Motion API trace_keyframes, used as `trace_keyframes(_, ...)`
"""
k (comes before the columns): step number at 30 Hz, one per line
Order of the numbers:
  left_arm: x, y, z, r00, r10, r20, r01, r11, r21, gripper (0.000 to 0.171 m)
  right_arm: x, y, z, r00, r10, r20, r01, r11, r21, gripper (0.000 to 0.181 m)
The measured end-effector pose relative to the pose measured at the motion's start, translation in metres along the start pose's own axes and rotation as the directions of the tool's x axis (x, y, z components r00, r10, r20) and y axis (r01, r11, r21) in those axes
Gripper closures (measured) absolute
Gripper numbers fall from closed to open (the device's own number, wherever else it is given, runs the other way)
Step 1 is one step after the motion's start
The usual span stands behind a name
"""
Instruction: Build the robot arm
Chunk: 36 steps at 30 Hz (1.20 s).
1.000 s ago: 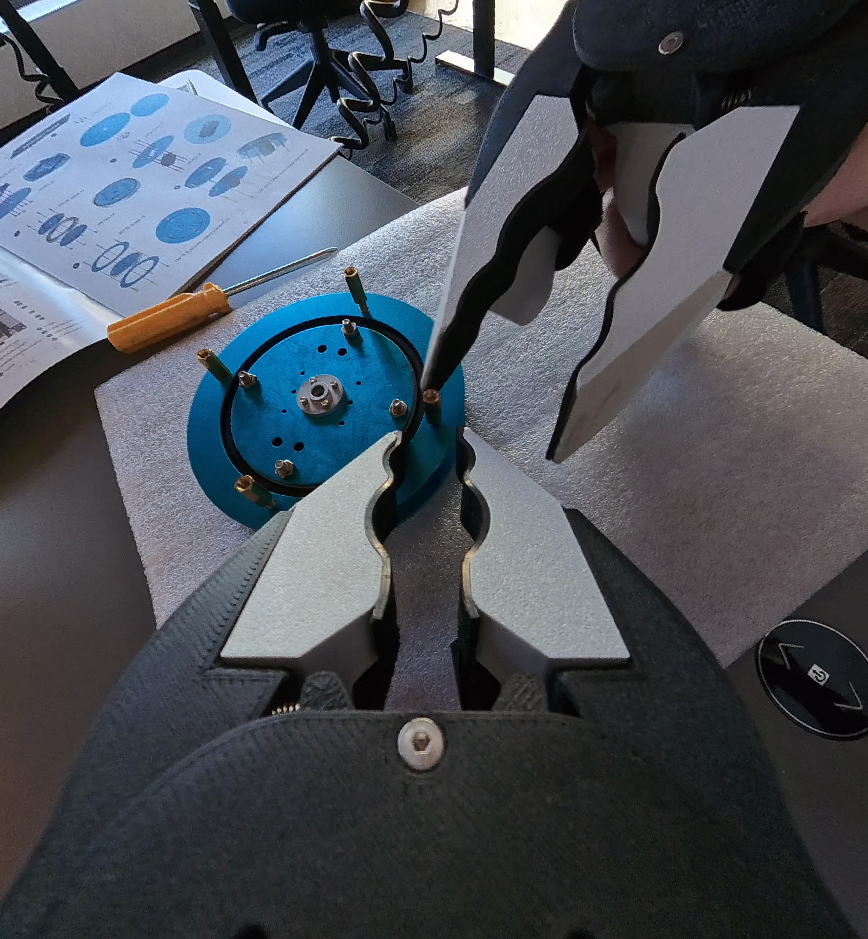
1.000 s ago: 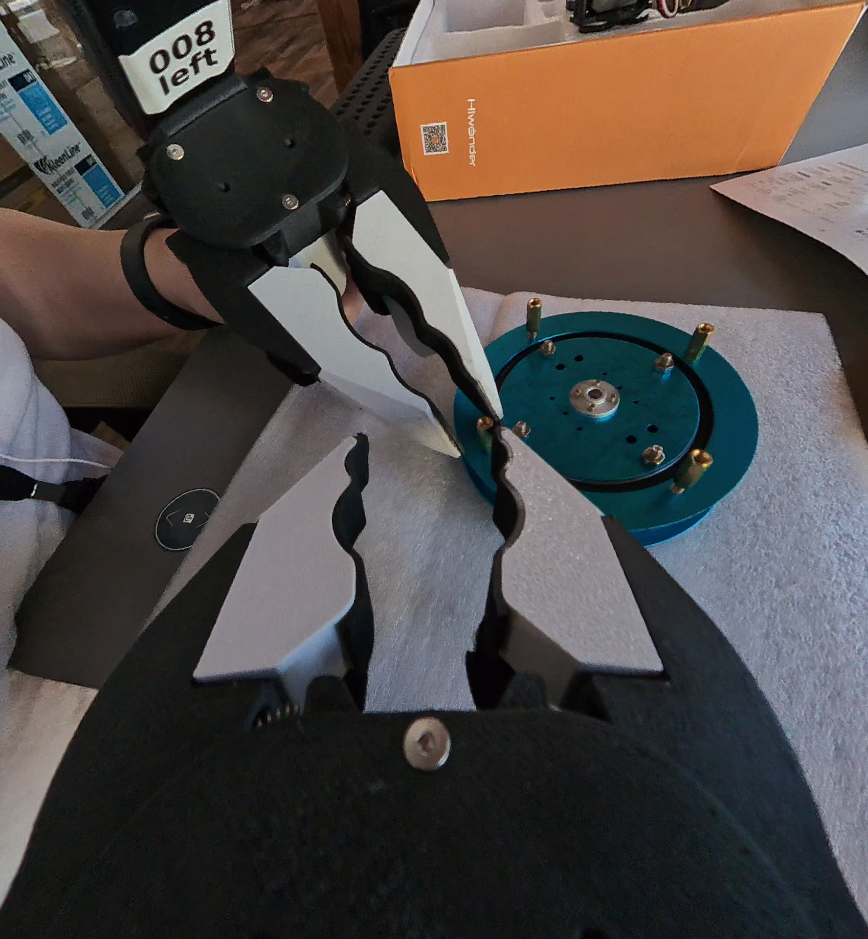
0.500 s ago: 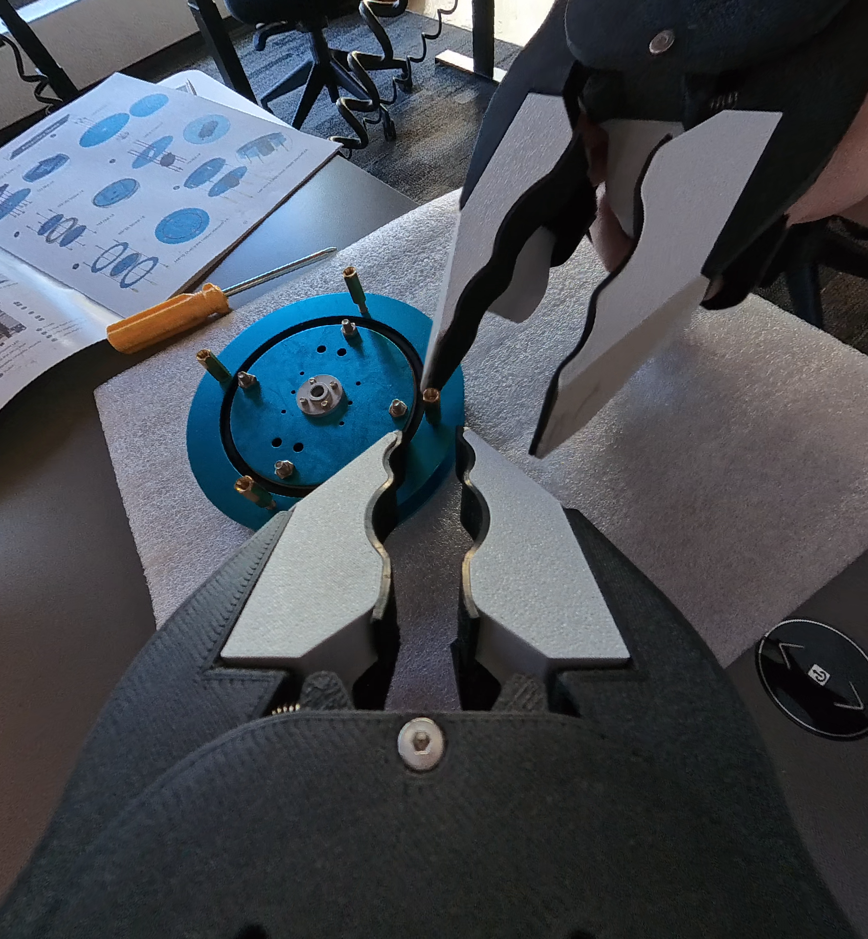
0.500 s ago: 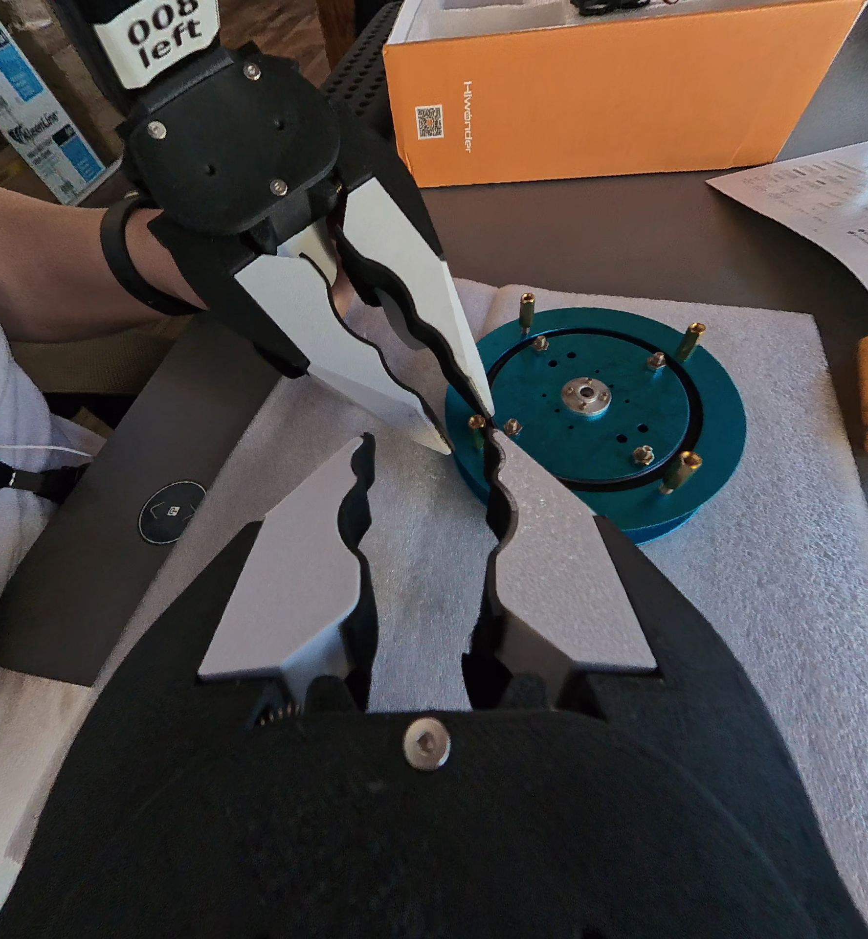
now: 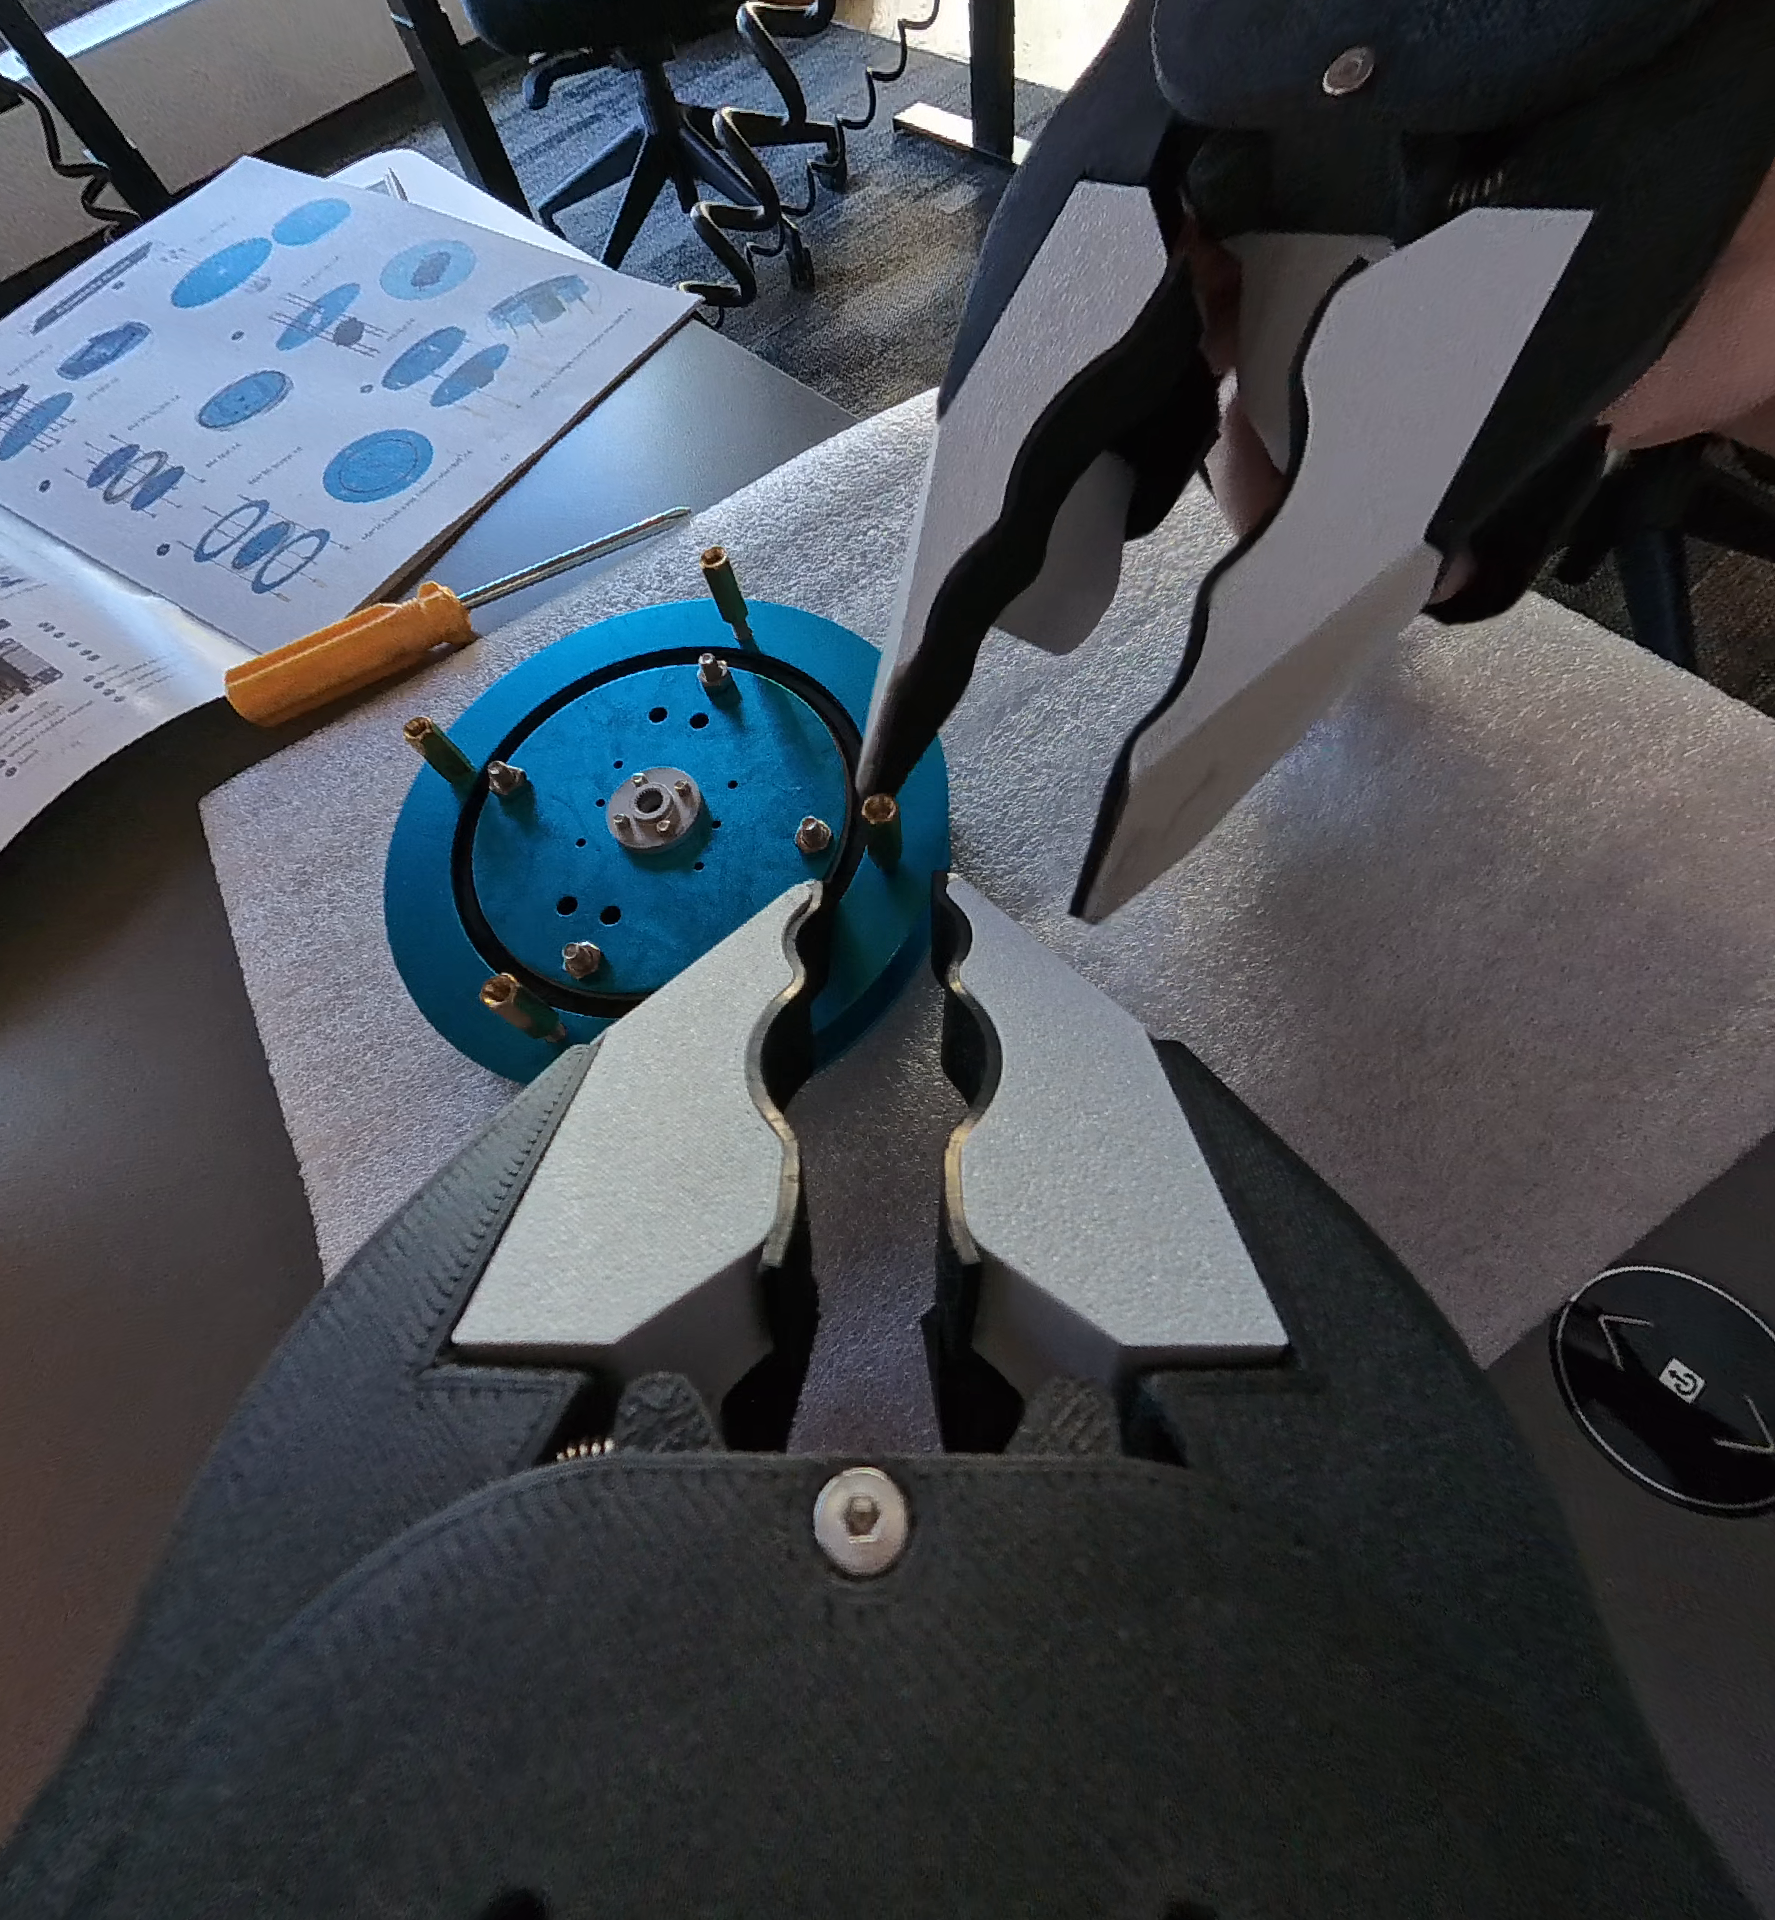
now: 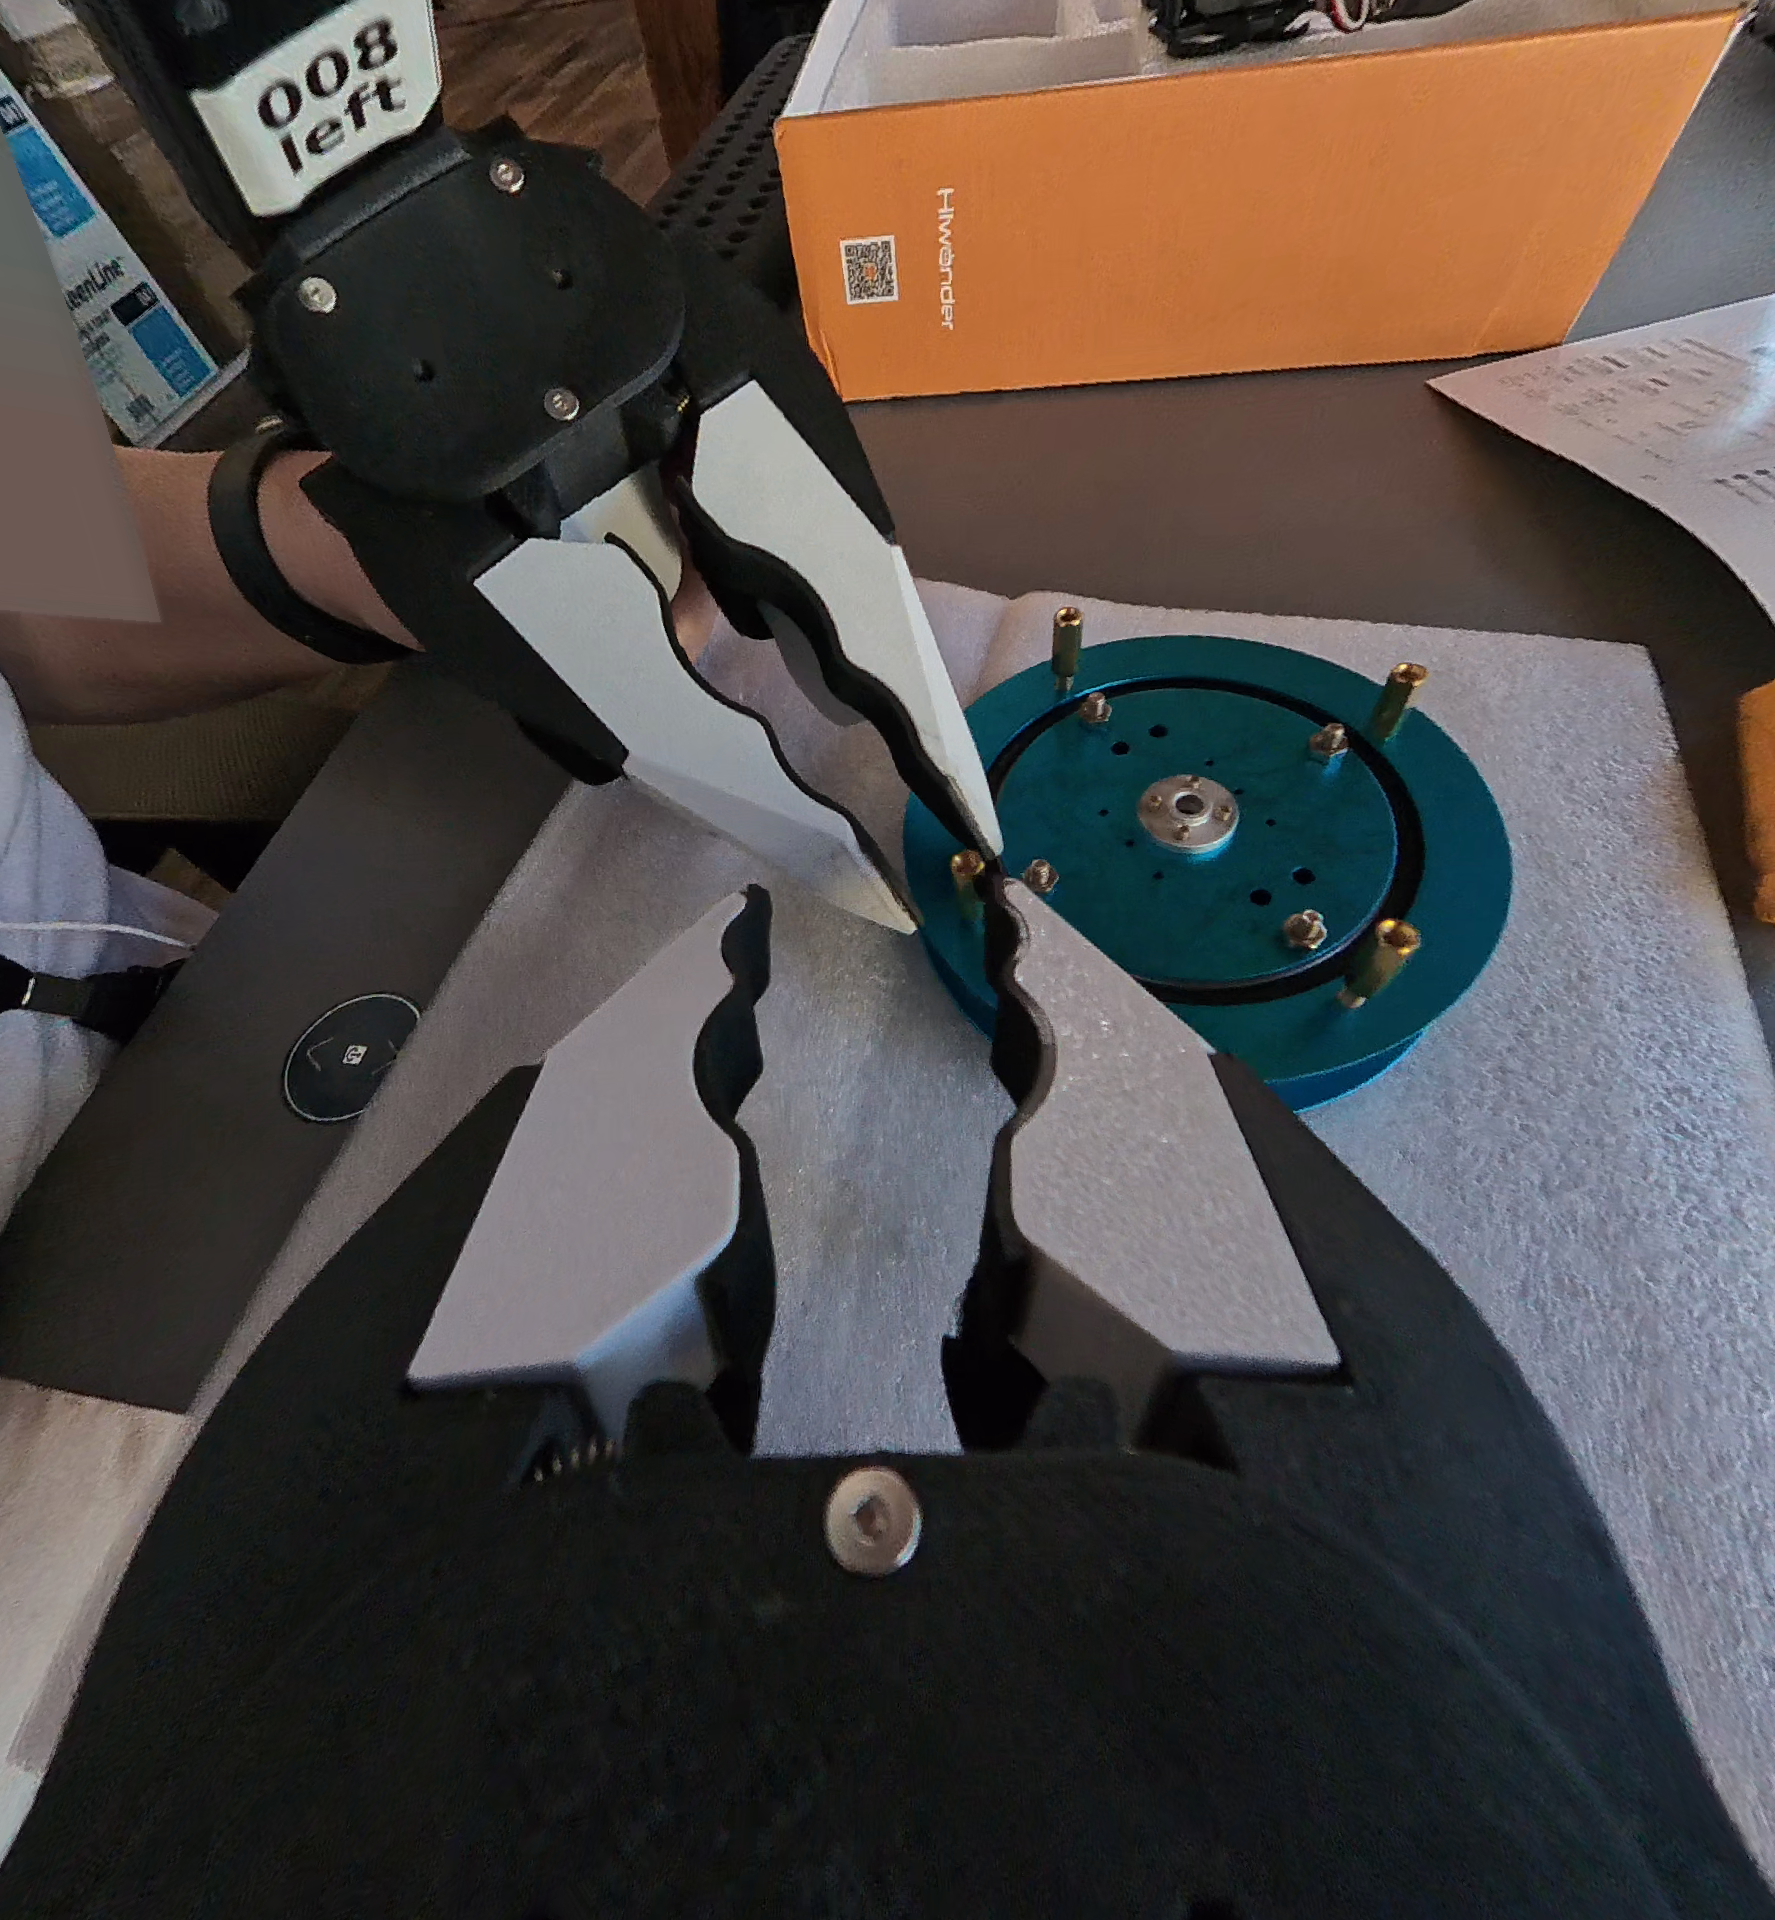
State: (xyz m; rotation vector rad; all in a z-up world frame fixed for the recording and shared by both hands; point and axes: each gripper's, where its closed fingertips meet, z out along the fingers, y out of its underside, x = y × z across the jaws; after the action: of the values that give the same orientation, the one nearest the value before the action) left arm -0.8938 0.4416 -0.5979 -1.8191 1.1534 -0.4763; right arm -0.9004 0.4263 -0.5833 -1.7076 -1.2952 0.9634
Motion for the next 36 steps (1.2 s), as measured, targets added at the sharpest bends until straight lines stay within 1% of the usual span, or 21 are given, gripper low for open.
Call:
trace_keyframes(3, 0.000, 0.000, 0.000, 1.000, 0.007, 0.006, -0.007, 1.000, -0.002, 0.155, 0.004, -0.005, 0.001, 1.000, 0.005, -0.014, -0.005, 1.000, 0.029, 0.137)
trace_keyframes(8, 0.000, 0.000, 0.000, 1.000, 0.006, 0.012, -0.006, 1.000, -0.004, 0.154, -0.002, -0.002, 0.006, 1.000, -0.028, 0.011, 0.028, 1.000, -0.002, 0.137)
trace_keyframes(11, 0.001, 0.000, 0.000, 1.000, 0.007, 0.012, -0.007, 1.000, -0.005, 0.154, -0.003, 0.001, 0.003, 0.999, -0.039, 0.006, 0.040, 0.999, -0.014, 0.137)
trace_keyframes(13, 0.001, 0.000, 0.000, 1.000, 0.008, 0.015, -0.008, 1.000, -0.005, 0.155, -0.001, 0.000, -0.001, 0.999, -0.032, -0.002, 0.032, 0.999, 0.001, 0.140)
trace_keyframes(17, 0.001, 0.000, -0.001, 1.000, 0.004, 0.012, -0.004, 1.000, -0.003, 0.154, 0.009, -0.004, -0.007, 1.000, -0.003, -0.028, 0.004, 0.999, 0.043, 0.140)
trace_keyframes(22, 0.001, 0.001, -0.001, 1.000, 0.003, 0.014, -0.003, 1.000, -0.003, 0.154, 0.016, 0.000, -0.013, 0.999, -0.008, -0.034, 0.009, 0.999, 0.035, 0.141)
trace_keyframes(28, 0.001, 0.000, 0.000, 1.000, 0.005, 0.029, -0.005, 1.000, -0.005, 0.154, 0.015, 0.005, -0.011, 1.000, -0.013, 0.004, 0.013, 1.000, 0.010, 0.145)
trace_keyframes(36, 0.001, 0.001, -0.001, 1.000, -0.005, 0.029, 0.006, 1.000, -0.004, 0.154, 0.016, 0.002, -0.008, 0.998, -0.003, 0.059, 0.001, 0.999, 0.032, 0.147)
